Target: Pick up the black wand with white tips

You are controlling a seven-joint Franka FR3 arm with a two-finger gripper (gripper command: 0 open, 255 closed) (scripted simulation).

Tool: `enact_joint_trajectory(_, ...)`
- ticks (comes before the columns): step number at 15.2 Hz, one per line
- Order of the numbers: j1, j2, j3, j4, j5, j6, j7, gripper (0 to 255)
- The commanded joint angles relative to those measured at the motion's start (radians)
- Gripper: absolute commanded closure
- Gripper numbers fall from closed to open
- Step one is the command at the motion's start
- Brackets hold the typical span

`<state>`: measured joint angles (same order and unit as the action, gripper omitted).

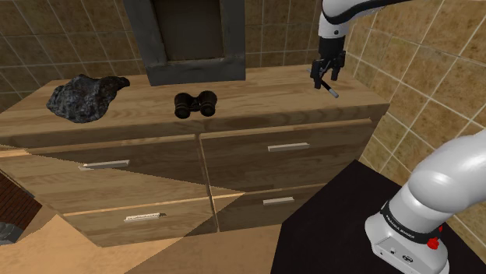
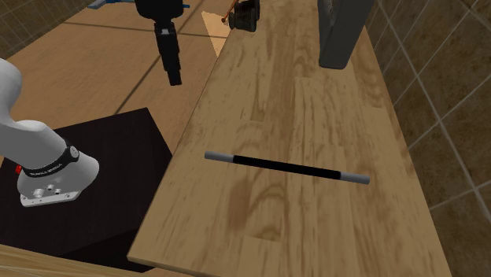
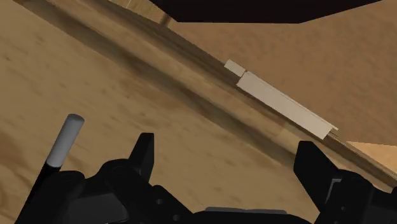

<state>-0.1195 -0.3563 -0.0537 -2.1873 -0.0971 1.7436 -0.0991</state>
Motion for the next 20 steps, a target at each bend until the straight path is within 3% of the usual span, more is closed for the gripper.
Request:
enact_joint_trajectory(1,-0.018,0.072,-0.024,0.055,0.006,0.022,0.003,0)
enact_joint_trajectory(11,-0.101,0.408,-0.125,0.364,0.094,0.061,0.013,0)
enact_joint_trajectory(20,-0.214,0.726,-0.188,0.726,0.225,0.011,0.017,0)
